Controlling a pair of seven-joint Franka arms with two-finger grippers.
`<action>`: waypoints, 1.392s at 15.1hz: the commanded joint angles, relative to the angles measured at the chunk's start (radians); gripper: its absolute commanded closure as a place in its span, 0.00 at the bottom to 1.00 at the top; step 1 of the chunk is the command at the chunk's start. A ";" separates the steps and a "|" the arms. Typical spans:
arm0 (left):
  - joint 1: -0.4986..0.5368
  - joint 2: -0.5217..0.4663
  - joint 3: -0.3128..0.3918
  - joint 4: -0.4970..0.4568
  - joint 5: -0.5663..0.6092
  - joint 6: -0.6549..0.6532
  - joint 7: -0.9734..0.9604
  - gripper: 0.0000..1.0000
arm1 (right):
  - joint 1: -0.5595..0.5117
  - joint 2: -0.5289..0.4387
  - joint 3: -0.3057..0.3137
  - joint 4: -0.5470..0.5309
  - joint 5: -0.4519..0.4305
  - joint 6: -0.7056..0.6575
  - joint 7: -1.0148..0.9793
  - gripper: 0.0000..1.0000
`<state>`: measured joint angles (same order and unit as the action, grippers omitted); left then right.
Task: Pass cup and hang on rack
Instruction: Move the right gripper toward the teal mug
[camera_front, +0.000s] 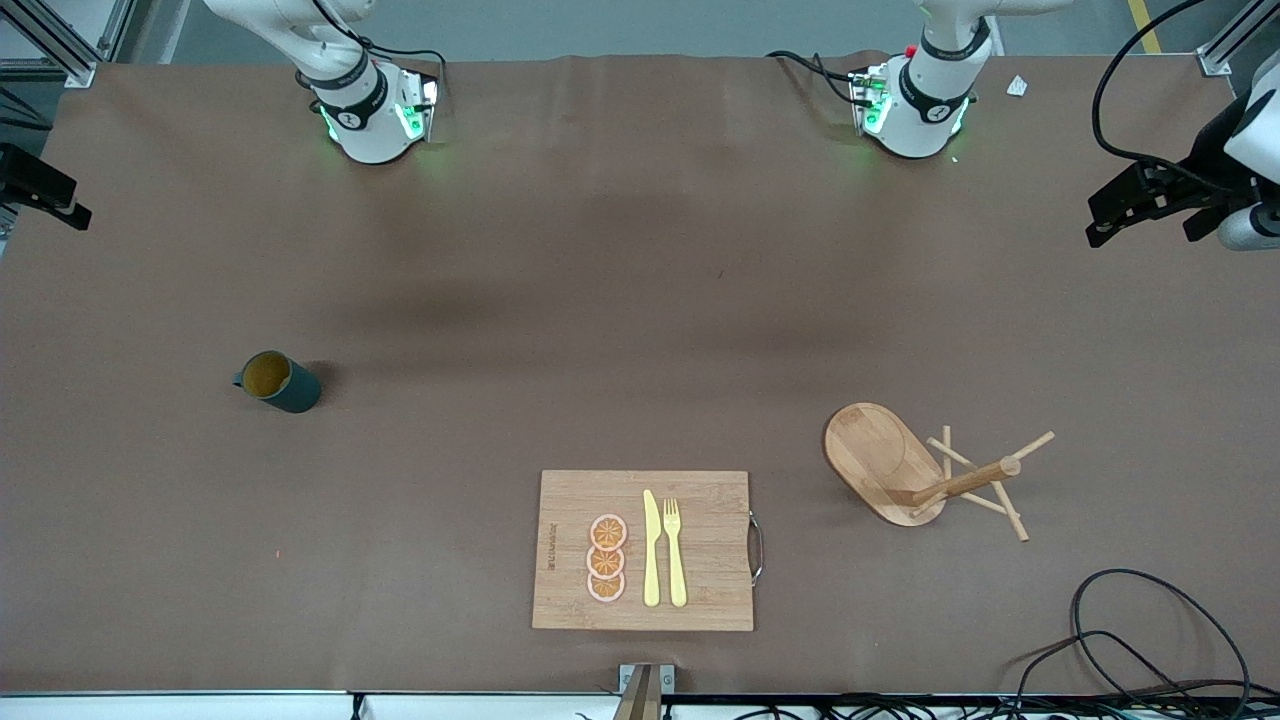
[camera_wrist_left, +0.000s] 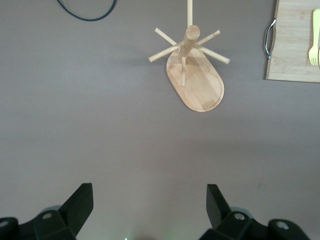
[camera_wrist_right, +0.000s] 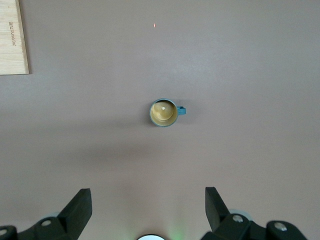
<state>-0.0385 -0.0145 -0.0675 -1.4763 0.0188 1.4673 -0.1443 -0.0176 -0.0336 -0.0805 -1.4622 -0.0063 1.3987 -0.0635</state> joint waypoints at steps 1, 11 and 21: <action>0.003 -0.012 -0.003 -0.001 -0.006 -0.042 0.017 0.00 | -0.001 -0.022 0.004 -0.023 0.003 0.006 0.014 0.00; 0.003 0.007 -0.006 0.036 -0.013 -0.044 0.019 0.00 | -0.010 0.181 0.002 -0.009 -0.012 0.075 -0.048 0.00; -0.007 0.007 -0.012 0.024 -0.013 -0.024 0.014 0.00 | -0.111 0.326 0.004 -0.432 0.077 0.666 -0.703 0.02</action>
<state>-0.0477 -0.0108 -0.0773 -1.4634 0.0187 1.4416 -0.1443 -0.1166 0.2811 -0.0891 -1.8341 0.0580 2.0005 -0.6865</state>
